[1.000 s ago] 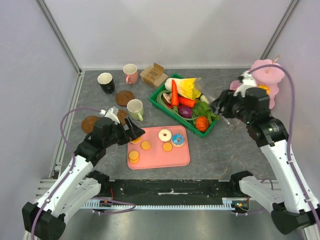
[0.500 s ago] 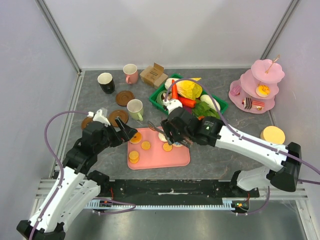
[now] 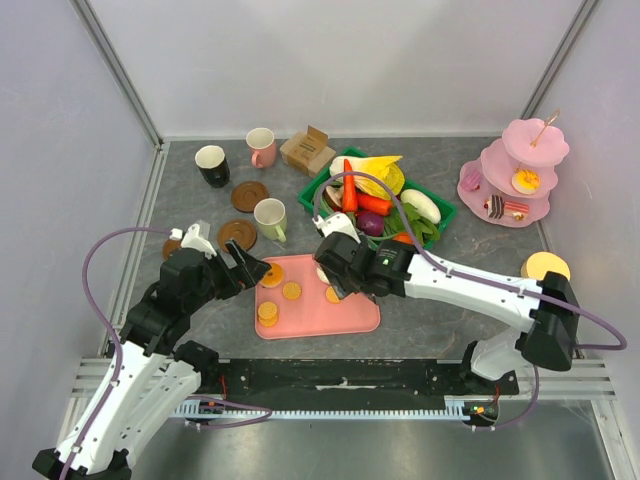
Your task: Serve the afternoon tea
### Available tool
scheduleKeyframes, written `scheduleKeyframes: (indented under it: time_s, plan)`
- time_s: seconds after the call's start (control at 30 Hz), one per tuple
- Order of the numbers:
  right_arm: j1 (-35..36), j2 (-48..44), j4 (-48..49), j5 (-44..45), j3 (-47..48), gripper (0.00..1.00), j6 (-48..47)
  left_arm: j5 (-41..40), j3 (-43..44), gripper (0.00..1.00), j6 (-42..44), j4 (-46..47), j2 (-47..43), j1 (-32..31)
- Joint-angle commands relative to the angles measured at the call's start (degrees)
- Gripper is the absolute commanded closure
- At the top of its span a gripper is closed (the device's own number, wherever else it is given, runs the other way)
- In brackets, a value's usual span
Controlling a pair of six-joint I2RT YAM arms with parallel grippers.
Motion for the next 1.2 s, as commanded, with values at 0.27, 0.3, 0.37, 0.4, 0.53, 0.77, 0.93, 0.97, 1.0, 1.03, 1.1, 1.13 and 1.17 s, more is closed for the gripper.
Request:
scheduleKeyframes:
  time_s: [0.27,0.3,0.37,0.4,0.53,0.77,0.93,0.97,1.0,1.03,1.1,1.13,1.17]
  plan:
    - [0.64,4.52,-0.58,-0.55,1.56,0.30,-3.24,-0.58,0.05,0.05,-1.59,-0.29,0.11,-0.07]
    - [0.64,4.87,-0.58,-0.99,1.65,0.29,-3.41,-0.59,0.04,0.05,-1.68,-0.29,0.19,-0.07]
    - [0.64,5.57,-0.58,-1.34,1.91,0.30,-3.76,-0.50,0.13,0.05,-1.59,-0.29,0.28,-0.07]
    - [0.64,5.92,-0.66,-1.52,1.91,0.30,-3.77,-0.58,-0.04,0.05,-1.50,-0.20,0.28,-0.07]
    - [0.64,7.33,-0.58,-1.08,2.62,0.30,-4.21,-0.67,-0.22,0.05,-1.50,-0.29,0.28,-0.07]
    - [0.72,8.91,-1.10,-1.96,3.85,0.31,-4.64,-0.67,-0.22,0.05,-1.24,-0.37,0.11,-0.16]
    - [0.72,9.53,-1.54,-3.37,4.73,0.31,-5.00,-0.76,-0.22,0.05,-1.24,-0.29,0.28,-0.07]
    - [0.72,9.62,-1.63,-2.93,4.81,0.32,-5.00,-0.85,-0.22,0.05,-1.24,-0.29,0.37,-0.07]
    - [0.72,9.88,-1.89,-2.06,5.08,0.33,-4.82,-0.85,-0.22,0.05,-1.32,-0.29,0.37,-0.16]
    - [0.72,9.88,-1.90,-1.61,5.25,0.34,-4.73,-0.85,-0.31,0.05,-1.24,-0.29,0.46,-0.16]
    - [0.72,9.88,-2.25,-0.82,5.78,0.35,-4.03,-0.94,-0.39,0.05,-1.24,-0.29,0.46,-0.16]
    - [0.72,9.71,-2.33,-0.73,5.96,0.36,-3.77,-0.94,-0.39,0.05,-1.24,-0.29,0.54,-0.16]
    - [0.72,9.53,-2.25,-0.21,6.13,0.38,-3.59,-0.94,-0.39,0.05,-1.24,-0.29,0.46,-0.07]
